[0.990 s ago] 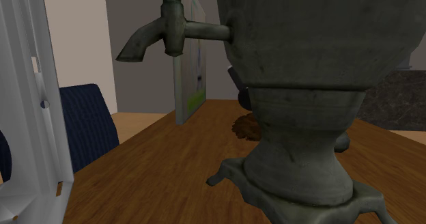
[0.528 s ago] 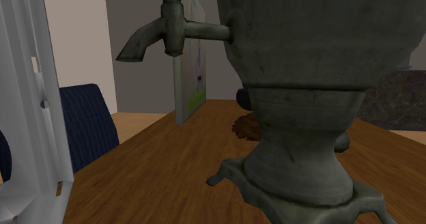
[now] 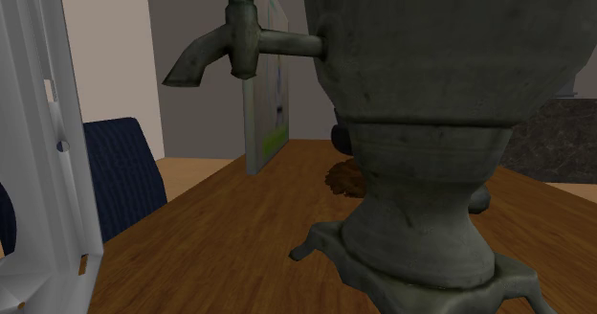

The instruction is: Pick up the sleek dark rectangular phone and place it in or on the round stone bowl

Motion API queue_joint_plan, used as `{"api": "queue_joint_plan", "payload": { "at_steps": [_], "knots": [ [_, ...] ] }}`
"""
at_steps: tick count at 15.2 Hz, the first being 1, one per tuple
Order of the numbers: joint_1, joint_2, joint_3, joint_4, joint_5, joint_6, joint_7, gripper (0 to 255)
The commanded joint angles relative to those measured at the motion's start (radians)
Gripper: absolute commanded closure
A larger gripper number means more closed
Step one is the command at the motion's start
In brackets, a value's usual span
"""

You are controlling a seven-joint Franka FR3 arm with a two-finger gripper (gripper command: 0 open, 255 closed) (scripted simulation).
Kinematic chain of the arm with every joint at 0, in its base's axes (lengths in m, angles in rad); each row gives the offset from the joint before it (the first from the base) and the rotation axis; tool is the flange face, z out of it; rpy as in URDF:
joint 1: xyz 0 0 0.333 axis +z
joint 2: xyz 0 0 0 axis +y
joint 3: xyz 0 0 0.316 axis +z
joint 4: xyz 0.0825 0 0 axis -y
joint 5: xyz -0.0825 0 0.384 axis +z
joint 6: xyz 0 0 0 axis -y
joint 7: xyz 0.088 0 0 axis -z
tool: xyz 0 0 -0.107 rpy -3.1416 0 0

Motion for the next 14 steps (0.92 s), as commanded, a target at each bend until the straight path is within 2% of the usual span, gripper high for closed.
{"api": "queue_joint_plan", "payload": {
  "at_steps": [1, 4, 12, 13, 14],
  "knots": [
    [0.0, 0.009, 0.003, -0.02, 0.0, 0.029, 0.0, 255],
    [0.0, 0.027, 0.008, -0.05, -0.002, 0.077, 0.001, 255],
    [0.0, 0.027, 0.008, -0.05, -0.002, 0.077, 0.001, 255],
    [0.0, 0.026, 0.008, -0.051, -0.002, 0.077, 0.001, 0],
    [0.0, 0.026, 0.008, -0.051, -0.002, 0.077, 0.001, 0]
  ]
}}
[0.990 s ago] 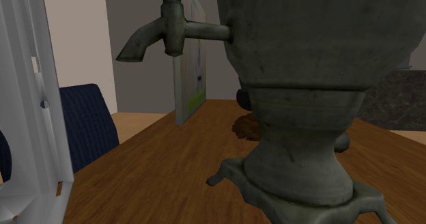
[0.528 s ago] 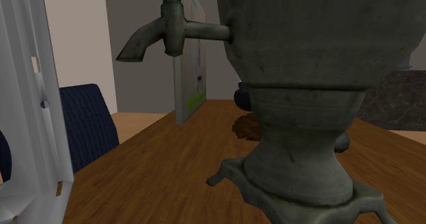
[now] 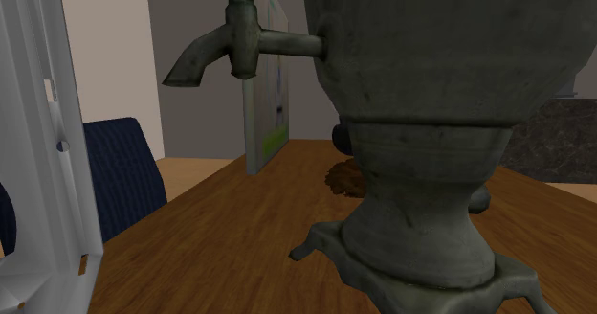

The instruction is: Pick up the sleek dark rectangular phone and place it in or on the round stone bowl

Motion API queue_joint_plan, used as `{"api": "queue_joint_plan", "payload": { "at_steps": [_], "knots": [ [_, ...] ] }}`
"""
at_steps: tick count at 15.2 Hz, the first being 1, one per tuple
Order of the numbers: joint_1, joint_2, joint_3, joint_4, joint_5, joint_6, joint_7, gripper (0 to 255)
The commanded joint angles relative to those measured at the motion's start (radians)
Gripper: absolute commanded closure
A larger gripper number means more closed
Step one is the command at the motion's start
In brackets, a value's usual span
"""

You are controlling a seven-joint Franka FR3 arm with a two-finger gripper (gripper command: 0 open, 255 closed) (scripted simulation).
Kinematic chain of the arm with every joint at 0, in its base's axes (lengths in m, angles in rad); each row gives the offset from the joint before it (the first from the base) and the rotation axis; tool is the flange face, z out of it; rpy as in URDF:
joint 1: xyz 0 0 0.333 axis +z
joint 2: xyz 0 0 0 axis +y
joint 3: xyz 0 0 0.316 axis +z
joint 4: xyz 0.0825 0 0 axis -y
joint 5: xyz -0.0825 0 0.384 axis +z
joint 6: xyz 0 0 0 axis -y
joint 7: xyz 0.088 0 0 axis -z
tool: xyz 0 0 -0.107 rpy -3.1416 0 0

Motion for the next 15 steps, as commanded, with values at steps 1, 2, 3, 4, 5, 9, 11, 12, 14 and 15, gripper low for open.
{"api": "queue_joint_plan", "payload": {
  "at_steps": [1, 2, 3, 4, 5, 9, 11, 12, 14, 15],
  "knots": [
    [0.0, 0.0, 0.0, 0.0, 0.0, 0.0, 0.0, 0],
    [0.0, 0.0, 0.0, 0.0, 0.0, 0.0, 0.0, 0],
    [0.0, 0.0, 0.0, 0.0, 0.0, 0.0, 0.0, 0],
    [0.0, 0.0, 0.0, 0.0, 0.0, 0.0, 0.0, 0],
    [0.0, -0.015, -0.005, 0.021, 0.002, -0.036, -0.002, 0],
    [-0.002, -0.049, -0.018, 0.084, 0.004, -0.133, -0.007, 0],
    [-0.002, -0.049, -0.018, 0.084, 0.004, -0.133, -0.007, 0],
    [-0.002, -0.049, -0.018, 0.084, 0.004, -0.133, -0.007, 0],
    [-0.002, -0.049, -0.018, 0.084, 0.004, -0.133, -0.007, 0],
    [-0.002, -0.049, -0.018, 0.084, 0.004, -0.133, -0.007, 0]
  ]
}}
